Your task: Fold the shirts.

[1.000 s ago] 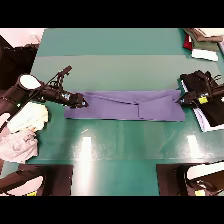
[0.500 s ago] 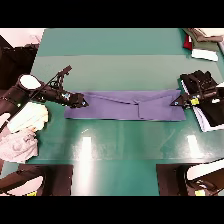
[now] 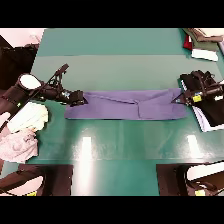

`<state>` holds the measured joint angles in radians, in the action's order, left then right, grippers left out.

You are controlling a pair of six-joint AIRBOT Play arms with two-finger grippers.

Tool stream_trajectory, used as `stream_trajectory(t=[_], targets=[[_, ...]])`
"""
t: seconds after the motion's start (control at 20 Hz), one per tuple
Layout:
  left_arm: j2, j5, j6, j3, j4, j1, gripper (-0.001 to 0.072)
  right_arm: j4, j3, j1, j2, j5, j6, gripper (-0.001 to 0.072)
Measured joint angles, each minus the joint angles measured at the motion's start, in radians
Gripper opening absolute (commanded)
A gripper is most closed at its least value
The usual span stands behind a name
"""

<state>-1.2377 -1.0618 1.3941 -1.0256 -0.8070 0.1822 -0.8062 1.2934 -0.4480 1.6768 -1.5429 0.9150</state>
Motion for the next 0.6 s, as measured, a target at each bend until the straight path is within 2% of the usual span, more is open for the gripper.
stream_trajectory(t=[0.25,0.6], targets=[[-0.111,0.012,0.008,-0.139,-0.003,0.060,0.0023,0.002,0.162,0.098,-0.104,-0.082,0.093,0.0012],[-0.466,0.014,0.009,-0.468,0.002,0.256,0.0024,0.003,0.439,0.383,-0.180,-0.080,0.283,0.0012]])
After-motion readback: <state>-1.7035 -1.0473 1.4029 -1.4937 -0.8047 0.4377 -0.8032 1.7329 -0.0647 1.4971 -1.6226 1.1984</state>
